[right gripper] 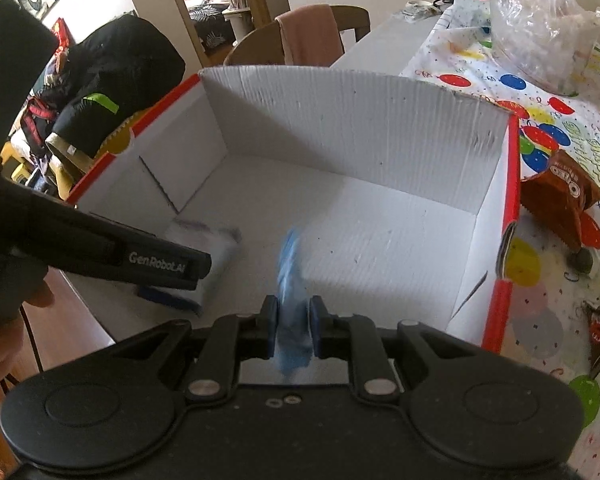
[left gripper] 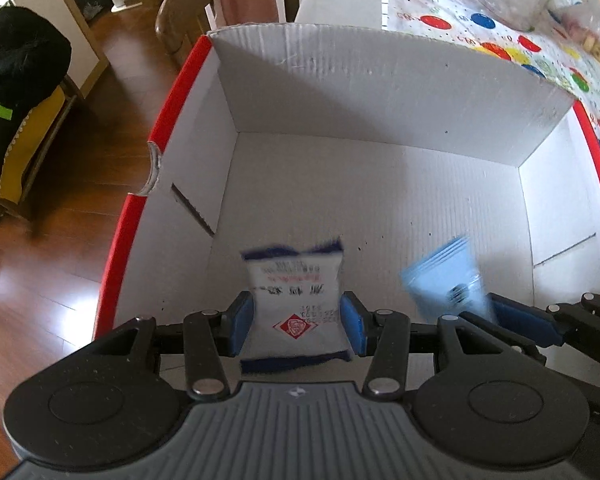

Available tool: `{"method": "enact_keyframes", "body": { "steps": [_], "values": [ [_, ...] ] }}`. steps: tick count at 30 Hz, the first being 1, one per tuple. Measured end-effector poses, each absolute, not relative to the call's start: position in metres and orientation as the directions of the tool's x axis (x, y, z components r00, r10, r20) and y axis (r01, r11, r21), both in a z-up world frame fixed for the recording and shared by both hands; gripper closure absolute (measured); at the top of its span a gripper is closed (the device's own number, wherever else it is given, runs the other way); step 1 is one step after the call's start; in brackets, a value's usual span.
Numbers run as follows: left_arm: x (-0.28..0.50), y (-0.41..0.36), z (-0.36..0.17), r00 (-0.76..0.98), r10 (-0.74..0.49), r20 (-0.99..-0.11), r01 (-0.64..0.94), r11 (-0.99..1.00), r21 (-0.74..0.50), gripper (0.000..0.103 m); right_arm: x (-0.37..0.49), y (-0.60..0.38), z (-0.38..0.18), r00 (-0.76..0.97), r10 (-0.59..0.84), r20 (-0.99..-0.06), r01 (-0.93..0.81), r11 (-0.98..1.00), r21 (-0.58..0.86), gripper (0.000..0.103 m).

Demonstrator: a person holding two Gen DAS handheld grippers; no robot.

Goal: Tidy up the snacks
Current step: 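Open the right tool to drop the blue packet while the left tool releases the white packet, then move both open tools back over the snacks on the table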

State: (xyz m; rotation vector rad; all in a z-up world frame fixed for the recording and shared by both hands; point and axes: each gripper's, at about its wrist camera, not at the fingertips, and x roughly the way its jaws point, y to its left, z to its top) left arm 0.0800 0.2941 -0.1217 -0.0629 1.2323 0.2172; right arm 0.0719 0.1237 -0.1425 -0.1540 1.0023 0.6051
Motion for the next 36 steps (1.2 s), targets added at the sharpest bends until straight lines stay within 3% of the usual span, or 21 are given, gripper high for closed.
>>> {"method": "enact_keyframes", "body": {
  "steps": [11,18,25,31,36],
  "values": [
    [0.073,0.289,-0.106,0.35,0.104,-0.931,-0.186,0.982,0.04,0.054,0.069,0.107,-0.121,0.428,0.423,-0.799,-0.537,0.83,0.152,0.078],
    [0.06,0.266,-0.072,0.45,0.028,-0.892,-0.134,0.99,-0.037,0.041,0.061,0.078,-0.088,0.483,0.45,-0.751,-0.512,0.841,0.175,0.074],
    [0.054,0.234,-0.044,0.531,-0.01,-0.847,-0.074,0.996,-0.058,0.038,0.054,0.041,-0.062,0.542,0.449,-0.71,-0.47,0.863,0.187,0.066],
    [0.053,0.204,-0.027,0.578,-0.044,-0.815,-0.028,0.997,-0.074,0.031,0.049,0.007,-0.045,0.587,0.439,-0.68,-0.436,0.879,0.192,0.055],
    [0.053,0.173,-0.02,0.603,-0.082,-0.793,0.012,0.996,-0.094,0.029,0.045,-0.03,-0.036,0.627,0.413,-0.661,-0.391,0.9,0.192,0.037]
  ]
}}
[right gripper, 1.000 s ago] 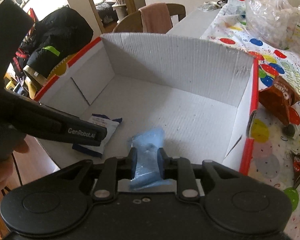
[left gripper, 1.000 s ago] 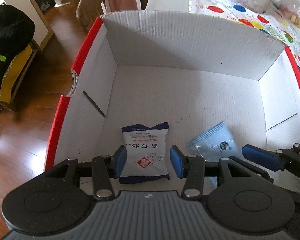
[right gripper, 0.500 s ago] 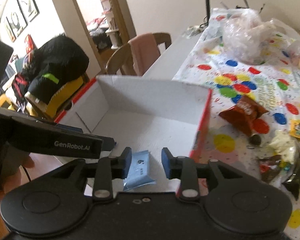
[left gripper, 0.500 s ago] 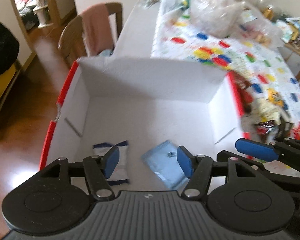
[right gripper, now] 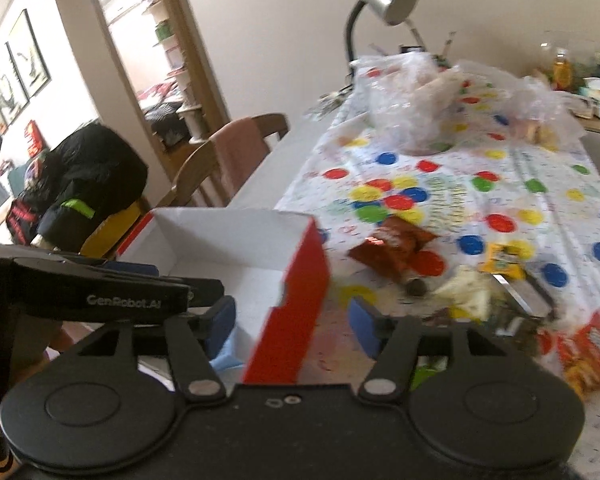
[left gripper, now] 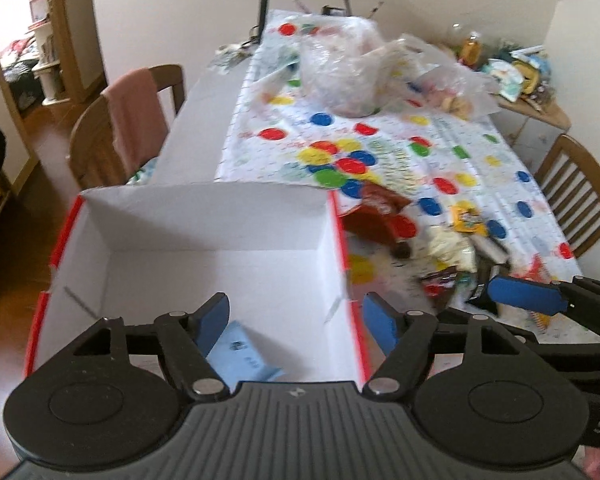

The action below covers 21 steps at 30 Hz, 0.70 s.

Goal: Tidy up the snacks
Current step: 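Move both open tools back over the snacks on the table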

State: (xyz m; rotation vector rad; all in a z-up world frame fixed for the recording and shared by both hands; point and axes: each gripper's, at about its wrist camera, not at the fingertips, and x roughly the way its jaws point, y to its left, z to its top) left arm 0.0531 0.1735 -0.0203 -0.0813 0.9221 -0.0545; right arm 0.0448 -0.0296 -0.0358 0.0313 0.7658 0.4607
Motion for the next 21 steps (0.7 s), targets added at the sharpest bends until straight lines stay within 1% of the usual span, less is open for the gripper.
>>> {"method": "enact_keyframes", "body": {
  "steps": [1,3,5,7,10,11,12,13,17,21],
  "values": [
    [0.053,0.167,-0.02,0.605,-0.088,-0.792,0.018,0.995,-0.097,0.029,0.044,-0.036,-0.035,0.632,0.407,-0.659,-0.382,0.904,0.191,0.036],
    [0.054,0.154,-0.02,0.608,-0.098,-0.788,0.03,0.994,-0.1,0.025,0.043,-0.052,-0.034,0.645,0.39,-0.657,-0.358,0.914,0.19,0.029],
    [0.054,0.142,-0.019,0.614,-0.107,-0.782,0.039,0.994,-0.105,0.023,0.042,-0.067,-0.033,0.659,0.37,-0.655,-0.331,0.924,0.189,0.024],
    [0.055,0.129,-0.02,0.615,-0.12,-0.779,0.05,0.992,-0.113,0.023,0.042,-0.084,-0.034,0.671,0.347,-0.656,-0.3,0.935,0.188,0.021],
    [0.055,0.11,-0.022,0.609,-0.144,-0.78,0.068,0.989,-0.13,0.022,0.041,-0.108,-0.035,0.685,0.321,-0.653,-0.262,0.946,0.191,0.014],
    [0.057,0.103,-0.024,0.605,-0.153,-0.781,0.074,0.988,-0.136,0.021,0.04,-0.115,-0.035,0.691,0.313,-0.652,-0.25,0.949,0.192,0.01],
    [0.058,0.098,-0.026,0.601,-0.158,-0.783,0.076,0.987,-0.141,0.02,0.039,-0.123,-0.036,0.697,0.297,-0.653,-0.232,0.955,0.187,0.002],
    [0.058,0.093,-0.028,0.596,-0.165,-0.786,0.078,0.986,-0.148,0.02,0.038,-0.13,-0.036,0.701,0.277,-0.657,-0.213,0.961,0.178,0.0],
    [0.065,0.072,-0.04,0.573,-0.182,-0.799,0.078,0.983,-0.168,0.02,0.042,-0.158,-0.045,0.698,0.214,-0.684,-0.145,0.977,0.157,0.0],
    [0.075,0.055,-0.054,0.543,-0.182,-0.82,0.05,0.982,-0.184,0.02,0.047,-0.192,-0.055,0.692,0.16,-0.704,-0.049,0.983,0.174,0.0]
  ]
}}
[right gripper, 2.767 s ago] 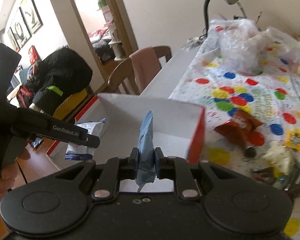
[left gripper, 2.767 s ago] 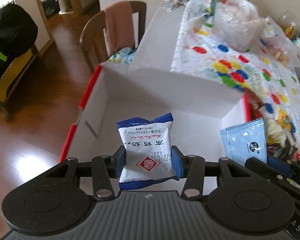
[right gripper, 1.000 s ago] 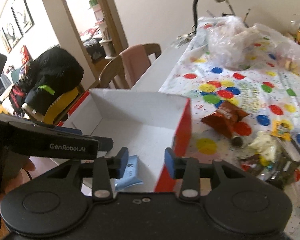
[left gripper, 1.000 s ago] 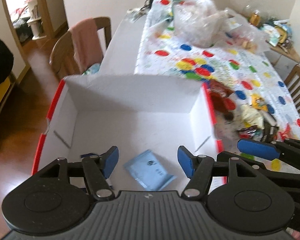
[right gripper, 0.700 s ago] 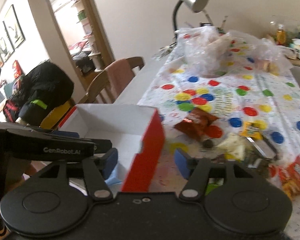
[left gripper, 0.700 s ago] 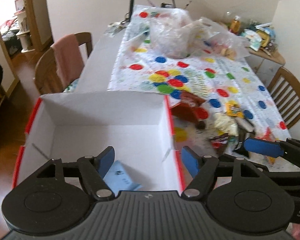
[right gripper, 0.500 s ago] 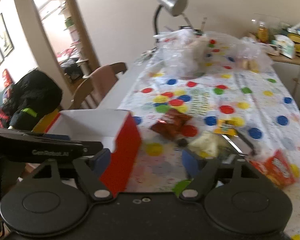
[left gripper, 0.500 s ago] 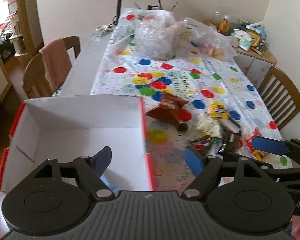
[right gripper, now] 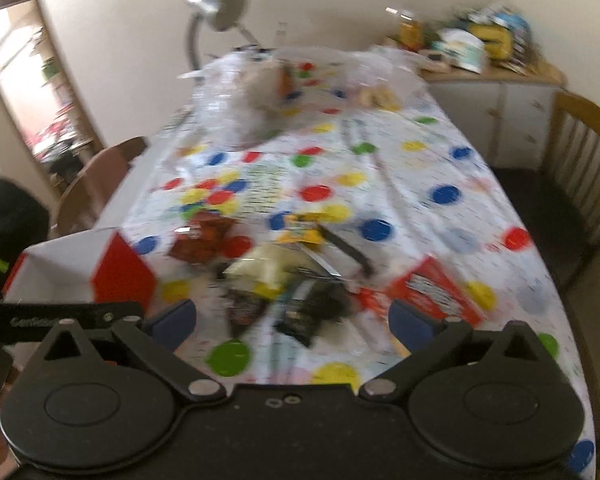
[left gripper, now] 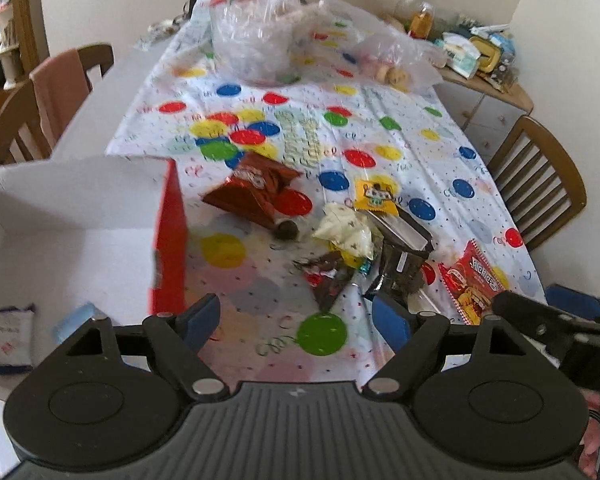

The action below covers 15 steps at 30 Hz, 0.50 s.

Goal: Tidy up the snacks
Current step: 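Move both open tools back over the snacks on the table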

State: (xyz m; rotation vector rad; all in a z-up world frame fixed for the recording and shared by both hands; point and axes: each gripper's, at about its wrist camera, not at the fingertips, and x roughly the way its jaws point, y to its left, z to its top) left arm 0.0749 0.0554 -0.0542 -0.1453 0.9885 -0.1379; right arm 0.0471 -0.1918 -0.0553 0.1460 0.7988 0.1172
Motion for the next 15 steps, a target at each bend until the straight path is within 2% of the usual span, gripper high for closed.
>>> {"method": "enact_keyframes", "body": {
  "steps": [8,15],
  "values": [
    [0.101,0.033,-0.081,0.489,-0.149,-0.859,-0.019,0.983,-0.181,0.02,0.081,-0.254,-0.092,0.63,0.053,-0.775,0.193,0.956,0.222,0.0],
    [0.118,0.02,-0.097,0.46,-0.123,-0.879,-0.039,0.986,-0.159,0.02,0.116,-0.283,-0.128,0.546,0.032,-0.837,0.367,0.889,0.274,0.001]
  ]
}}
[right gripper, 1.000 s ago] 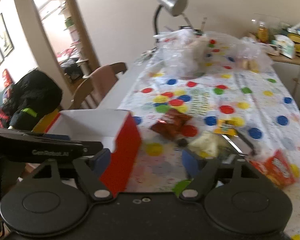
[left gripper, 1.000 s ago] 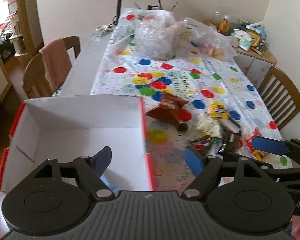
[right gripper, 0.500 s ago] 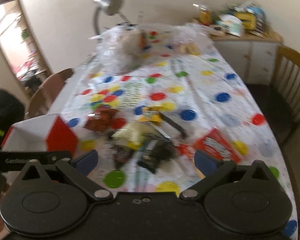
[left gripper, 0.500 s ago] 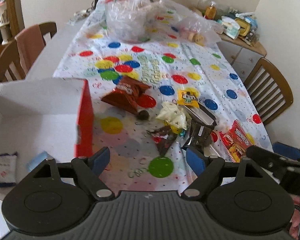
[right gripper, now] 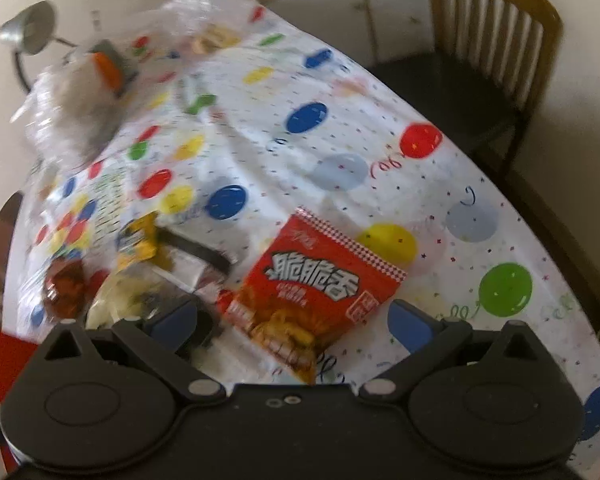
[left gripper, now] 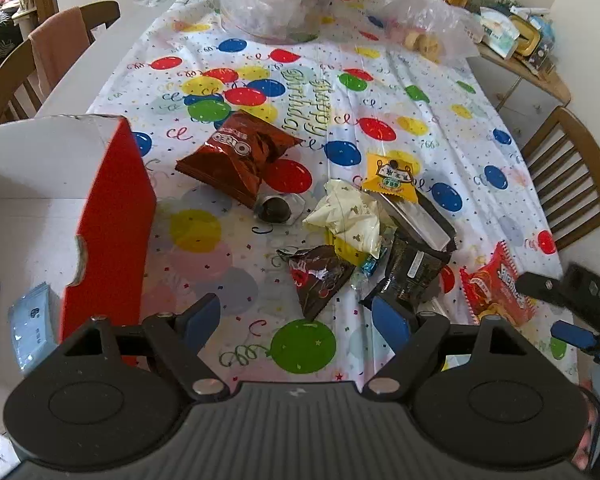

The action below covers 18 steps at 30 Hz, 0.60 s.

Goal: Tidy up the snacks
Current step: 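Move both open tools back over the snacks on the table, then grasp the red chip bag with the right tool while the left tool grasps the brown chocolate wrapper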

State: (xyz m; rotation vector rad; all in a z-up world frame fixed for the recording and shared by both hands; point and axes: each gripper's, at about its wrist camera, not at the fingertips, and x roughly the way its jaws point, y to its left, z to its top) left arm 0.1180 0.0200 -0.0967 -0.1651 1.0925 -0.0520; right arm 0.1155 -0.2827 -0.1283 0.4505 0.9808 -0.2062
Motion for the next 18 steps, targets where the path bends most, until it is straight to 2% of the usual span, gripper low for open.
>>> {"method": "enact_keyframes", "body": {
  "steps": [10,18],
  "values": [
    [0.139,0.02,-0.122,0.402,-0.126,-0.907,-0.061,0.984,-0.165,0.02,0.156,-0.291,-0.159,0.457,-0.004,-0.889,0.51,0.821,0.258,0.001],
    [0.157,0.026,-0.142,0.356,-0.148,-0.923,-0.104,0.975,-0.197,0.02,0.166,-0.281,-0.163,0.385,-0.079,-0.919,0.504,0.852,0.138,0.004]
  ]
}}
